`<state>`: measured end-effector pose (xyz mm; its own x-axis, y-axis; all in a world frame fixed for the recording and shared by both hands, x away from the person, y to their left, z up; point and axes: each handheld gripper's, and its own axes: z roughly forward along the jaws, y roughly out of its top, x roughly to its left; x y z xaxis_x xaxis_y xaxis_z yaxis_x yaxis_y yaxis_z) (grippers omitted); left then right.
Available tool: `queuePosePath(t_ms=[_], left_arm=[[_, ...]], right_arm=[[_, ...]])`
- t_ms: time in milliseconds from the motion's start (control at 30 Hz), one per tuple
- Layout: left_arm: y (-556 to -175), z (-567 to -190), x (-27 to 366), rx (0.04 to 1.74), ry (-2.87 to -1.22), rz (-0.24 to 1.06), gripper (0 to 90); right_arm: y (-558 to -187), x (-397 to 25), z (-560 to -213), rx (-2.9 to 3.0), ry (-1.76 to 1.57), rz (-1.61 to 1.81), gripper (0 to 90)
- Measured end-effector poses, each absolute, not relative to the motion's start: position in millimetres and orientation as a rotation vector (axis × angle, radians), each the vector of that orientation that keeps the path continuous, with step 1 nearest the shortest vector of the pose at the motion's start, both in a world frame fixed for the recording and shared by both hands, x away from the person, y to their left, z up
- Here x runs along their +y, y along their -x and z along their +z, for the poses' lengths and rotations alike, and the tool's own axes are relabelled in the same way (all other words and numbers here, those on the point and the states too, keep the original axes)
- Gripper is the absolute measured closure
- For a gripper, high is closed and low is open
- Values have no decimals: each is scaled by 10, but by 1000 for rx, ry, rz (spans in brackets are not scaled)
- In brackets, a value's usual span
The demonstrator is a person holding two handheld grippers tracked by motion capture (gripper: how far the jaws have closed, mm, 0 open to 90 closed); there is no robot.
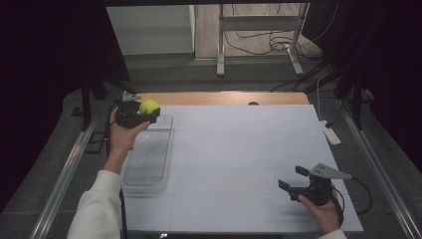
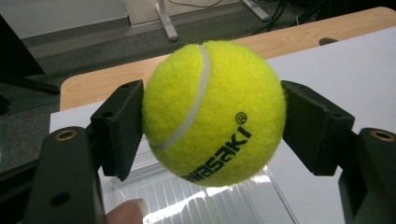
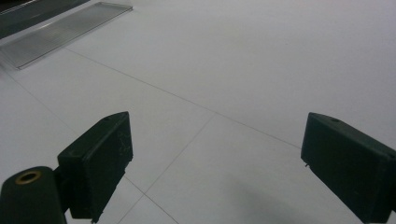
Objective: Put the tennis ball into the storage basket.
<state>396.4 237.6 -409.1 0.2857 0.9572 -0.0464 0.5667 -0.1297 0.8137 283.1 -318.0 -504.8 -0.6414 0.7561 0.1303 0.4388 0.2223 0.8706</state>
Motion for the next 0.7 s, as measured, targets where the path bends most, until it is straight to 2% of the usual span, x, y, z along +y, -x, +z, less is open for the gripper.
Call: queuePosePath(t_ms=[700], left_arm=[[-4097,-4210,2547,1466,-1817,660,275]], right_arm=[[-2833,-3175,-5055,2180,-1121,1377,92]])
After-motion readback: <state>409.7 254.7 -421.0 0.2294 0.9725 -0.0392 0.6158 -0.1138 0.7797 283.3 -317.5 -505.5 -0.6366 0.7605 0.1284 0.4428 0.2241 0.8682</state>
